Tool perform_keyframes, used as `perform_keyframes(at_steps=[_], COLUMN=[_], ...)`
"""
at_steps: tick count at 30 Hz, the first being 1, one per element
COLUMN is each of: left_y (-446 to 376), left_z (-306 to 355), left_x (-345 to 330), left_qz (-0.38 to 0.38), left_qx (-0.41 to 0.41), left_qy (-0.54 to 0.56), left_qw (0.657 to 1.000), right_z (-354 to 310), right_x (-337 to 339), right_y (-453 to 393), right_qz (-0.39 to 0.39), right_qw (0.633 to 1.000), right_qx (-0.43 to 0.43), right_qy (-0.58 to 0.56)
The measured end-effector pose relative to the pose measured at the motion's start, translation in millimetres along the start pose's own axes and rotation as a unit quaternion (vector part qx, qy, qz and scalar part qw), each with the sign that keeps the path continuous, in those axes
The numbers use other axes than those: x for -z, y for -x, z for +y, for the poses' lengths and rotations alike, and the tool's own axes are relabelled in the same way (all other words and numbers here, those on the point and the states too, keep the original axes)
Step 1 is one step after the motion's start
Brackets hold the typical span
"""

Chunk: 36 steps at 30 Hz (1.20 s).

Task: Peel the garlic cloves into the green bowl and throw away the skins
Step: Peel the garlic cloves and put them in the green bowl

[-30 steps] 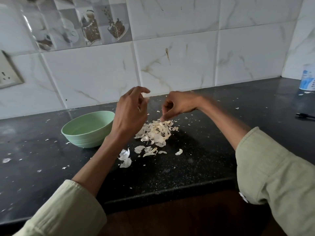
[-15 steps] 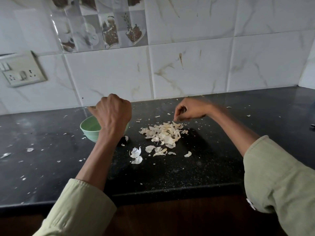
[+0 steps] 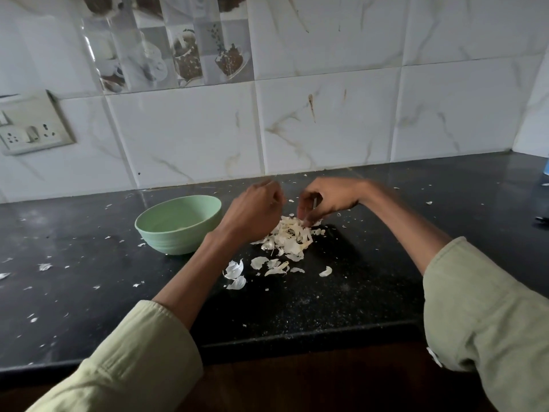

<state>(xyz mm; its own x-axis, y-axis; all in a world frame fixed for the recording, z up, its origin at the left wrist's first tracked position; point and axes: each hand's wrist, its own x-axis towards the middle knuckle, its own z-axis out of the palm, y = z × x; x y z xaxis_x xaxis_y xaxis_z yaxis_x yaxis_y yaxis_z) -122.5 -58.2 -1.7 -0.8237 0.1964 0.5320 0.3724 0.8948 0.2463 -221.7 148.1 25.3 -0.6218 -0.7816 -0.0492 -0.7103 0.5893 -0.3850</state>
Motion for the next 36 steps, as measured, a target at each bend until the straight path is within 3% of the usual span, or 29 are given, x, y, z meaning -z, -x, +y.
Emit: perform_keyframes(at_steps=[5, 8, 14, 22, 30, 36], left_y=[-18.6, -14.8, -12.0, -6.0, -7.9, -6.6], left_z=[-4.8, -4.0, -13.8, -8.2, -8.5, -7.8], left_x=[-13.3, -20.5, -12.6, -14.3, -14.3, -11.8], left_qz=[-0.001, -0.005, -0.017, 0.065, 0.068, 0.11], left_qx=[0.069, 0.072, 0.062, 0.067, 0.011, 0.055], left_qy=[0.11, 0.151, 0.293, 0.266, 0.204, 0.239], left_qw=[0.992, 0.986, 0.954, 0.959, 0.976, 0.963], right_z=[-0.9, -1.5, -8.2, -16.2, -19.2, -21.8], right_x=[0.4, 2.5, 8.5, -1.0, -1.9, -3.0], right_y=[0.4, 2.4, 8.1, 5.4, 6.3, 3.8], right_qz=[-0.007, 0.04, 0.144, 0.115, 0.182, 0.212], right_qw=[1.0, 0.999, 0.959, 0.939, 0.945, 0.943], right_qx=[-0.007, -0.007, 0.012, 0.023, 0.015, 0.02], right_qy=[0.004, -0.033, -0.245, -0.324, -0.27, -0.255])
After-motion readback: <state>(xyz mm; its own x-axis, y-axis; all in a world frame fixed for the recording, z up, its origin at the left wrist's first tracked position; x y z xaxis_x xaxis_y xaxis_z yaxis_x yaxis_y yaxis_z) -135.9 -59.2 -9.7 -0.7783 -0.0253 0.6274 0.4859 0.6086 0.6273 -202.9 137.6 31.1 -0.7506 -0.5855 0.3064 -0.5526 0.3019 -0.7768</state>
